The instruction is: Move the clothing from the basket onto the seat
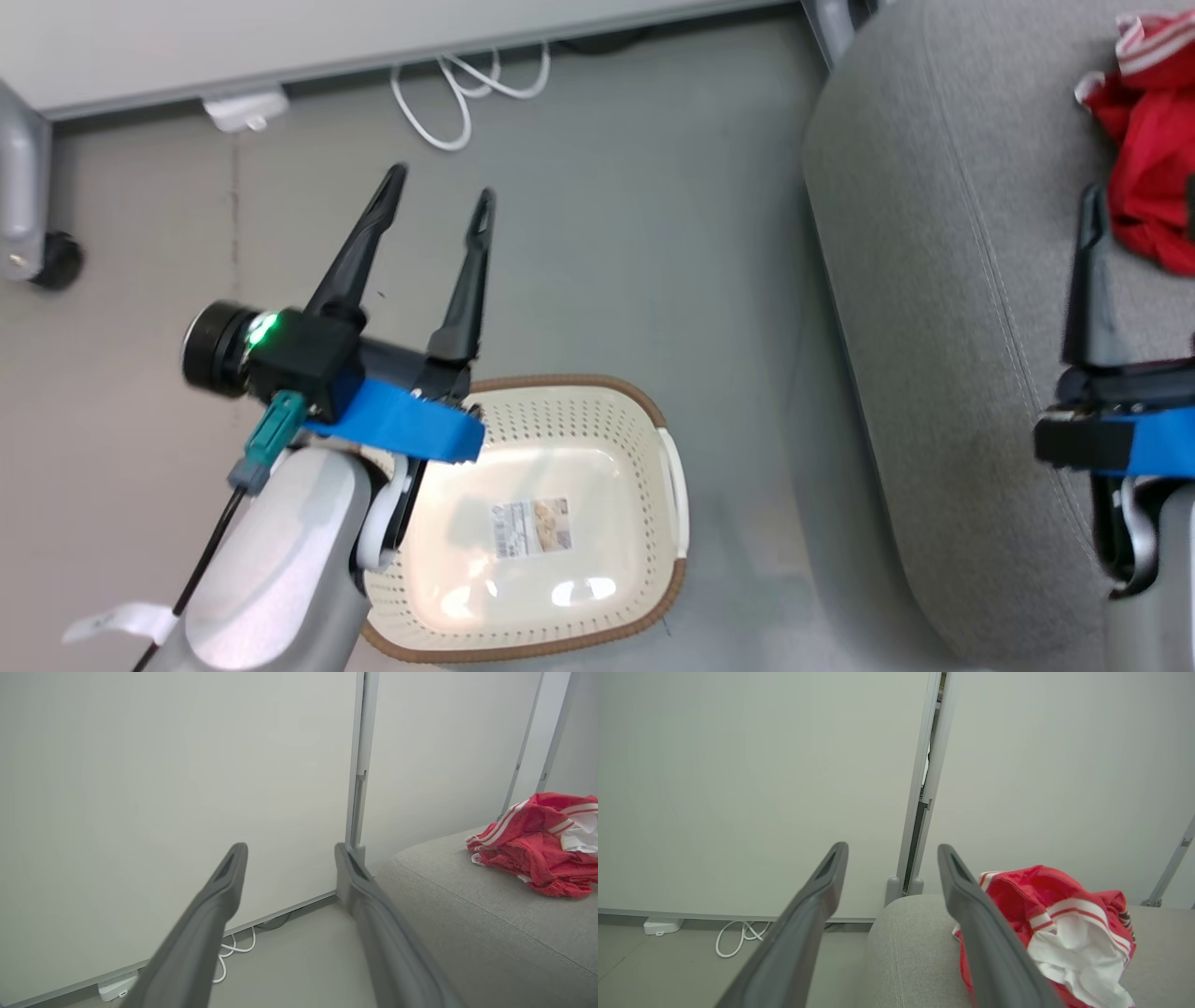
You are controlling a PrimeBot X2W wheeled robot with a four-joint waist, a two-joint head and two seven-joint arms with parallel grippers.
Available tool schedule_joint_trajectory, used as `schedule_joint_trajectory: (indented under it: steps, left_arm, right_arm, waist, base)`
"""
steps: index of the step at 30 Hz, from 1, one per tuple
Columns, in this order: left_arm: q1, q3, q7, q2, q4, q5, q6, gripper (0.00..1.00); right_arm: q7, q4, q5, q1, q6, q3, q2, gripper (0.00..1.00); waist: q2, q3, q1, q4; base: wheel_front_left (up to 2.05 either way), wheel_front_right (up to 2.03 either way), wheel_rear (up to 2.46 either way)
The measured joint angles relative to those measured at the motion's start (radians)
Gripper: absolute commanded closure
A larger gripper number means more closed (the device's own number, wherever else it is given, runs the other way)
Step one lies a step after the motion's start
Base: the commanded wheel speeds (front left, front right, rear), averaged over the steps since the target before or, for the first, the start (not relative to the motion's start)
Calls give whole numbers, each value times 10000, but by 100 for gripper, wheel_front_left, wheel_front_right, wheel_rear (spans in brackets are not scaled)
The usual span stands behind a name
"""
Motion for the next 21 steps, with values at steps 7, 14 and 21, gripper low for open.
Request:
schedule_joint_trajectory:
  steps: [7, 14, 21]
  left_arm:
    - [1223, 1189, -8, -589, -75, 573, -443, 0]
    - [2263, 2276, -10, -1060, 6, 1028, -855, 0]
    - [3282, 3227, -10, -1354, -10, 1413, -1049, 0]
  right_arm:
    - [0, 96, 42, 844, 0, 326, 242, 0]
    - [0, 288, 190, 1679, 0, 374, 451, 0]
    - [0, 477, 347, 2198, 0, 437, 556, 0]
  waist:
    - [0, -993, 0, 586]
    - [0, -1870, 0, 1046]
    - [0, -2486, 1, 1299]
  base:
    - [0, 0, 0]
    - [0, 0, 0]
    - [0, 0, 0]
